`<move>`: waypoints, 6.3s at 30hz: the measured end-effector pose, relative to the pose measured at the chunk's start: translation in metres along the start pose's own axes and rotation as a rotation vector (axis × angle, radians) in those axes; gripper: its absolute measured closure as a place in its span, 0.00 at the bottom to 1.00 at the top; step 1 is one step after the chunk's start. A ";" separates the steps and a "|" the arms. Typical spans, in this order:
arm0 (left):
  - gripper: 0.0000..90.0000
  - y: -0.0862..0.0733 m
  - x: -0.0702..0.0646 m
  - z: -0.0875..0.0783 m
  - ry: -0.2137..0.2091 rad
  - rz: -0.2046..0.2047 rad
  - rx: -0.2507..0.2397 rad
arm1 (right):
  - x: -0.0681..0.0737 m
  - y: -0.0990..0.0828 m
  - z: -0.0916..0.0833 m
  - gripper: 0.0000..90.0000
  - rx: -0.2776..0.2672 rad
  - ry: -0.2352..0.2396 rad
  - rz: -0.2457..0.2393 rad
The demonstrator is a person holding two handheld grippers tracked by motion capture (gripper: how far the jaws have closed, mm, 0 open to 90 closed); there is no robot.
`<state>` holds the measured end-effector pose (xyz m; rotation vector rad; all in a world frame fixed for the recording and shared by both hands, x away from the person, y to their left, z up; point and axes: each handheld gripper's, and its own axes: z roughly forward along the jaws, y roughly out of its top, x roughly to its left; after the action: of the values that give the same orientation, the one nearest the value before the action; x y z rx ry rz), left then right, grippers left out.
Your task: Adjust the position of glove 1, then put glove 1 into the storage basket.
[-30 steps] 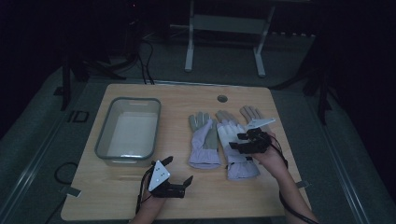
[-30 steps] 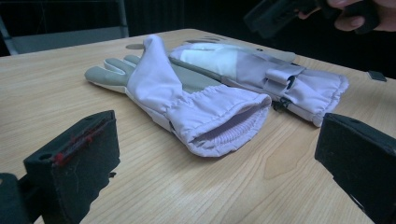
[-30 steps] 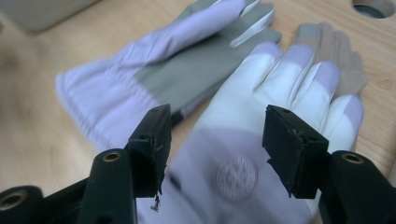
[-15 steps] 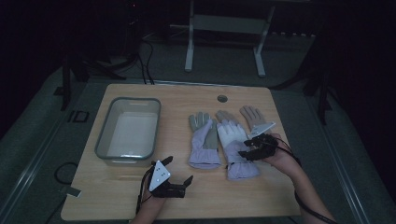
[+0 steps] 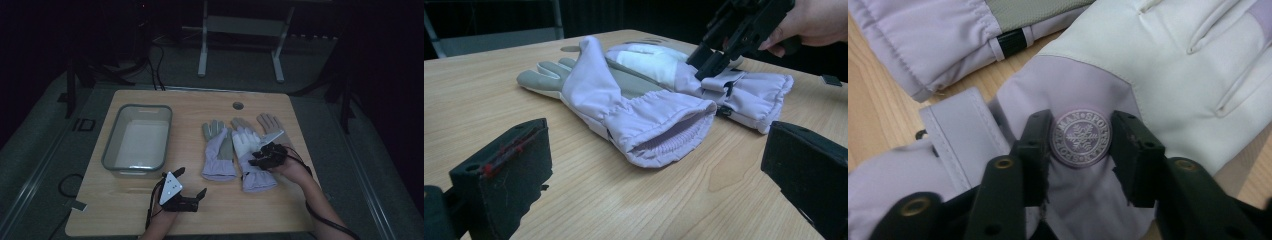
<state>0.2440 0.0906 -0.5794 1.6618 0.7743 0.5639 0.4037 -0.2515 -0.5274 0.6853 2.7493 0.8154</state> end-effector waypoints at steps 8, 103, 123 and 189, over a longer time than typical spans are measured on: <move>0.00 0.000 0.000 0.000 0.004 -0.001 -0.001 | 0.010 -0.004 -0.009 0.76 -0.045 -0.062 0.081; 0.00 -0.001 0.001 -0.001 -0.001 -0.010 -0.014 | 0.067 0.086 0.029 0.79 -0.007 -0.012 0.126; 0.00 0.002 0.011 0.002 0.003 -0.098 0.046 | 0.057 0.057 -0.022 0.15 -0.222 0.005 0.096; 0.78 0.035 0.005 0.062 -0.188 -0.386 0.529 | 0.059 0.026 0.020 0.74 -0.113 0.199 0.470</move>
<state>0.2984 0.0497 -0.5598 1.9357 1.1347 -0.0823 0.3679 -0.1942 -0.5321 1.3187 2.7152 1.1782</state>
